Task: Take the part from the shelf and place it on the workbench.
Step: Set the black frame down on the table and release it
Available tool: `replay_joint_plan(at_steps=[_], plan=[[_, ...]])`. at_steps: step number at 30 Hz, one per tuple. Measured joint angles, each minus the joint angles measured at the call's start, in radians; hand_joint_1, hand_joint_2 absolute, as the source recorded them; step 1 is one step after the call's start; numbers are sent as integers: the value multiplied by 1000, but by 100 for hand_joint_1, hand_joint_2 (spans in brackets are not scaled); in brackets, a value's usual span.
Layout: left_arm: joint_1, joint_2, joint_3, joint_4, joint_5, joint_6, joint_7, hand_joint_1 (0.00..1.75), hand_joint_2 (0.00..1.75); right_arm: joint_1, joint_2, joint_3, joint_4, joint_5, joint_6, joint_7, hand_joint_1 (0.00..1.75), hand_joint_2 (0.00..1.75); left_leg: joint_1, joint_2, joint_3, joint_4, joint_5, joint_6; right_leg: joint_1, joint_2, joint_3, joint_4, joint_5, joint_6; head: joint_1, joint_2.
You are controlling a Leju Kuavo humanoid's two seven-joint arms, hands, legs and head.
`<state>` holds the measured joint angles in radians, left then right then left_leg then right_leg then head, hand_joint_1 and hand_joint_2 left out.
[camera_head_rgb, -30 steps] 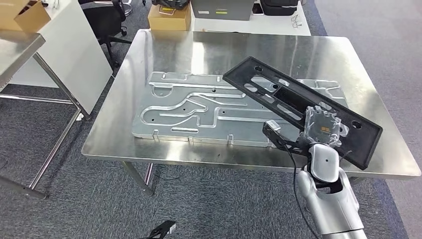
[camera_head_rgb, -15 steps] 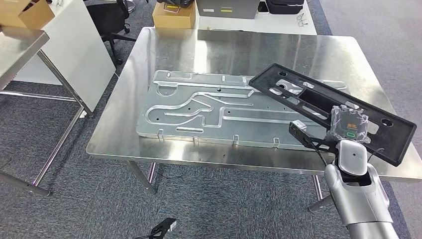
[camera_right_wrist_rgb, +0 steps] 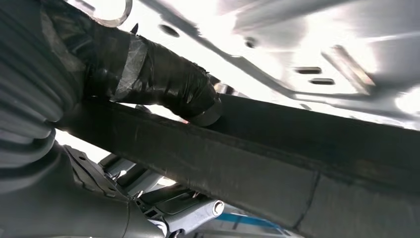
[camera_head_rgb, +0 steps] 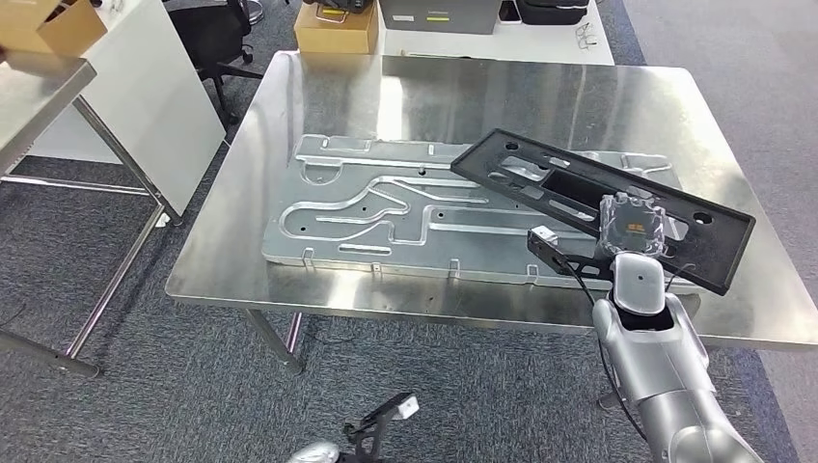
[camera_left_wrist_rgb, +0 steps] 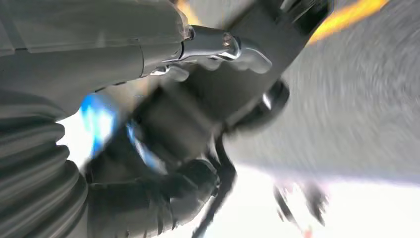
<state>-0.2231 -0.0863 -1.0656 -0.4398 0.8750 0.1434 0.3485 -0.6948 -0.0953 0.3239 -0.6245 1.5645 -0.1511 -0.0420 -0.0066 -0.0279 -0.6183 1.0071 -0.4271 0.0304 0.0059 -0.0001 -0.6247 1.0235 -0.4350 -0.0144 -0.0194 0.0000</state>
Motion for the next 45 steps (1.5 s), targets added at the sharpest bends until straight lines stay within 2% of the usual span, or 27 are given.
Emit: replay_joint_plan(at_steps=[4,8,10,12,14,18,21,26,45], plan=[[-45,6,-128,42,-47,-116,-35,0,175,-48,79,36,84,1,-30,-50,175,175,1,3,2,-1,0,-1,0,4,0,1,1,-2,1,0],[-52,-7,-196,171,-29,-200,-157,0,175,-79,167,103,157,1,-32,-88,175,175,2,3,5,-2,-1,-3,1,4,0,1,-2,-5,0,0],[-36,-9,-209,228,-3,-224,-228,0,175,-92,208,132,182,1,-25,-135,175,175,4,2,5,-3,-1,-5,2,2,1,2,-3,-8,1,0],[-1,4,-212,284,29,-287,-311,0,175,-107,254,160,204,1,-7,-196,175,175,5,4,7,-4,-3,-9,4,5,1,3,-5,-10,1,0],[34,42,-213,315,54,-383,-383,0,175,-115,302,191,222,-1,19,-249,175,175,7,6,9,-5,-4,-15,5,8,1,4,-6,-13,1,0],[91,177,-211,323,84,-534,-473,0,175,-125,375,279,237,-29,66,-299,175,175,13,3,10,-5,-5,-27,12,5,2,7,-11,-23,0,0],[98,232,-204,320,98,-547,-493,0,175,-136,397,326,249,-50,72,-304,175,175,16,-9,10,-5,-3,-32,15,-5,4,8,-13,-30,0,0],[100,267,-197,313,104,-531,-485,0,175,-155,412,355,263,-66,71,-309,175,175,16,-11,12,-6,-4,-35,17,-8,6,9,-13,-31,1,0],[111,302,-180,288,135,-525,-472,0,175,-178,416,416,288,-109,88,-308,175,175,18,-11,17,-13,-2,-37,19,-8,6,9,-14,-42,0,0]])
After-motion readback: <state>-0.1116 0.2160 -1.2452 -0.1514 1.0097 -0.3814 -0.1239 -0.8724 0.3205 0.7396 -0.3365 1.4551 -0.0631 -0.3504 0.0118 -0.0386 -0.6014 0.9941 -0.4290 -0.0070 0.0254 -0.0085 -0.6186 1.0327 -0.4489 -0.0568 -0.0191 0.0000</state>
